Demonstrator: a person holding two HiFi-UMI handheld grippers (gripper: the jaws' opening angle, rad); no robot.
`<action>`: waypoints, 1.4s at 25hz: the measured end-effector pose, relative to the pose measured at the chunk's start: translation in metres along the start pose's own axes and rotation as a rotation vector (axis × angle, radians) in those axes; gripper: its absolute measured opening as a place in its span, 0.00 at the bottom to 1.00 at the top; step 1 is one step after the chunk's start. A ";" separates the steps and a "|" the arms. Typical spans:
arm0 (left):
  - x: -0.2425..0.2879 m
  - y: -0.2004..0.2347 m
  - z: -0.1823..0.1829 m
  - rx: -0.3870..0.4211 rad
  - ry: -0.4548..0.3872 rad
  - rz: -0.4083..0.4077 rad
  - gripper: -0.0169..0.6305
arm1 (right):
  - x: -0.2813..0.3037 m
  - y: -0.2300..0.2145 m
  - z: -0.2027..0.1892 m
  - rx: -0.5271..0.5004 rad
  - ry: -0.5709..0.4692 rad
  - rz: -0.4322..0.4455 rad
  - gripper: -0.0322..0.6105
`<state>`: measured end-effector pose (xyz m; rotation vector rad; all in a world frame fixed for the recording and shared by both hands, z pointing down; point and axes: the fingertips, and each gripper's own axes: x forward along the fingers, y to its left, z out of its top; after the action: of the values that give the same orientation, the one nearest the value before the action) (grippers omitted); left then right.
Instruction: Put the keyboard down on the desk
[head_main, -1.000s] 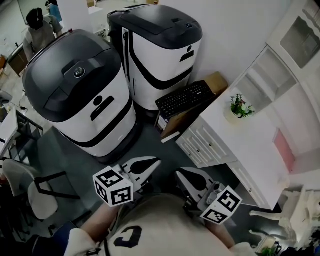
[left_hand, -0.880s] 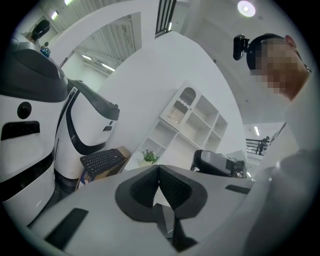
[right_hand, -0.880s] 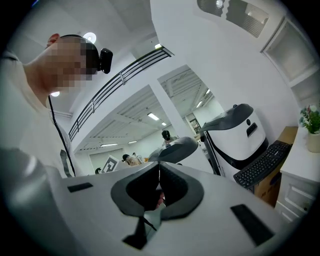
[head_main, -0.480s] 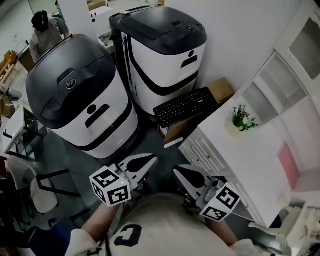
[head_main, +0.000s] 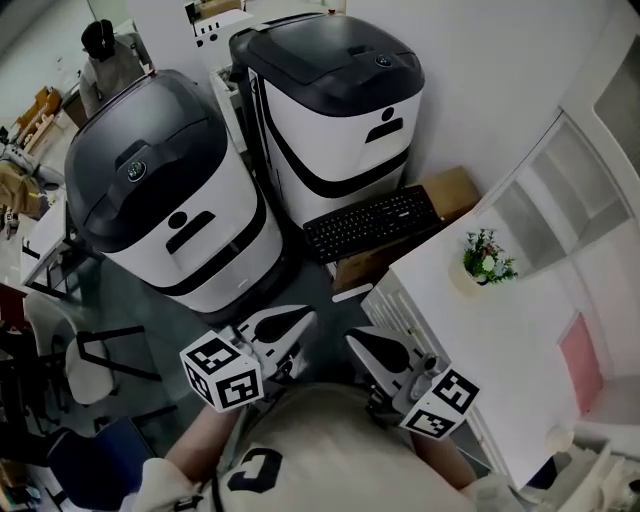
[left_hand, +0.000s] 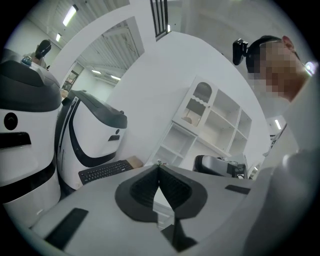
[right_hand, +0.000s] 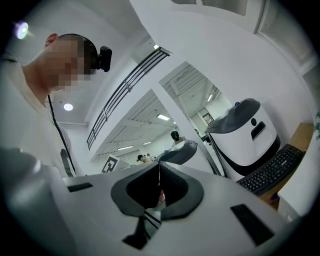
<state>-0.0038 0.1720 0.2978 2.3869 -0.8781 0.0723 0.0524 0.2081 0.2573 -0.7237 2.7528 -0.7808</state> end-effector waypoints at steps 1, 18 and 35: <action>0.003 0.000 0.000 0.001 -0.004 0.012 0.05 | -0.001 -0.003 0.002 0.000 0.003 0.014 0.09; 0.047 0.000 0.016 0.041 0.002 0.076 0.05 | -0.035 -0.034 0.016 0.021 0.000 0.039 0.09; 0.071 0.099 0.057 0.057 0.036 0.047 0.05 | 0.008 -0.086 0.032 0.005 0.056 -0.135 0.09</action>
<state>-0.0171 0.0397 0.3185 2.4102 -0.9271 0.1599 0.0897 0.1258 0.2762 -0.9081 2.7736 -0.8471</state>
